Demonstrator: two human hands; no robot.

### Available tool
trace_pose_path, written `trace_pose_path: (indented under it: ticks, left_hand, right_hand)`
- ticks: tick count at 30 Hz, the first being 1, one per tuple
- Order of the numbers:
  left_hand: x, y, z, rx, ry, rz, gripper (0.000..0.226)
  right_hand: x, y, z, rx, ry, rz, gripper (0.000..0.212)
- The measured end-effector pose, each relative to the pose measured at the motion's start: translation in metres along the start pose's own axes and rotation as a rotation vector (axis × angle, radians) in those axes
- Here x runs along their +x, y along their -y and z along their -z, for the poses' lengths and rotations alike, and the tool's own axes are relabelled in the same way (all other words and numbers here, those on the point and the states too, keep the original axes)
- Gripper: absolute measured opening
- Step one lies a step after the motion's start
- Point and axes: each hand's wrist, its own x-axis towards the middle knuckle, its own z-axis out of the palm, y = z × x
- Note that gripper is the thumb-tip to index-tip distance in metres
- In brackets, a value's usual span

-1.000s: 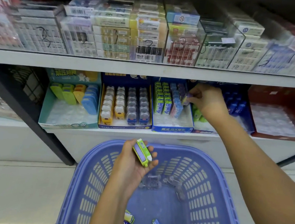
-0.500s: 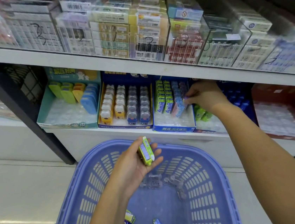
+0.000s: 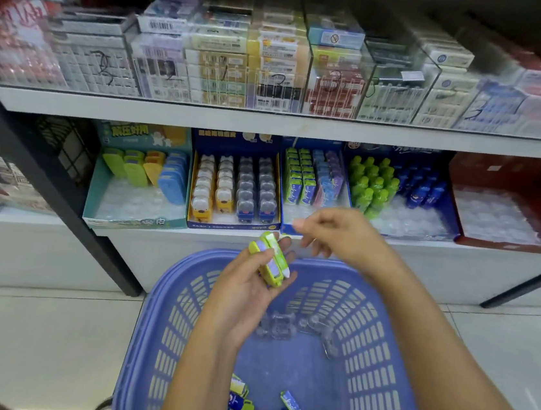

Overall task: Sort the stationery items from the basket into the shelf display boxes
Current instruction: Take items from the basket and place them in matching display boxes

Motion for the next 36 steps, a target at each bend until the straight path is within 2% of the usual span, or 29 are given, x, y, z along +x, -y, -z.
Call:
trace_pose_path:
  ticks: [2,5,8,10,12,15,19,21,24,29,32,36]
  left_hand:
    - [-0.004,0.003,-0.004,0.186,-0.019,-0.07,0.035]
    - [-0.01,0.001,-0.007,0.358,-0.069,-0.156,0.033]
    - [-0.014,-0.003,-0.007,0.335,-0.085,-0.152,0.035]
    - [-0.014,-0.005,-0.004,0.27,-0.122,-0.13,0.029]
    - [-0.013,-0.005,0.0,0.207,-0.157,-0.102,0.02]
    - [-0.013,-0.007,0.006,0.156,-0.219,-0.081,0.016]
    - [-0.011,-0.009,0.01,0.184,-0.227,-0.08,0.007]
    - [-0.008,-0.01,0.012,0.173,-0.226,-0.079,0.01]
    - [-0.005,-0.011,0.013,0.144,-0.236,-0.069,0.011]
    - [0.001,-0.01,0.016,0.16,-0.253,-0.081,0.007]
    - [0.003,-0.009,0.017,0.165,-0.272,-0.082,0.007]
    - [0.005,-0.01,0.017,0.145,-0.296,-0.076,0.008]
  right_hand:
    - [-0.014,0.0,-0.023,0.098,0.106,-0.026,0.025]
    - [-0.019,-0.005,-0.036,0.23,0.103,-0.018,0.016]
    - [-0.02,-0.011,-0.031,0.364,0.06,-0.006,0.015]
    - [-0.017,-0.012,-0.026,0.428,0.029,0.016,0.004]
    - [-0.011,-0.012,-0.019,0.424,-0.029,0.065,0.01]
    - [0.005,-0.008,-0.004,0.311,-0.147,0.142,0.018]
    - [0.033,0.002,0.015,-0.065,-0.289,0.207,0.017]
    - [0.045,0.008,0.021,-0.238,-0.295,0.255,0.013]
    - [0.061,0.015,0.022,-0.378,-0.258,0.21,0.024]
    - [0.088,0.022,0.009,-0.482,-0.23,-0.069,0.035]
    - [0.095,0.018,0.003,-0.393,-0.313,-0.089,0.04]
    - [0.097,0.015,-0.007,-0.45,-0.336,-0.122,0.049]
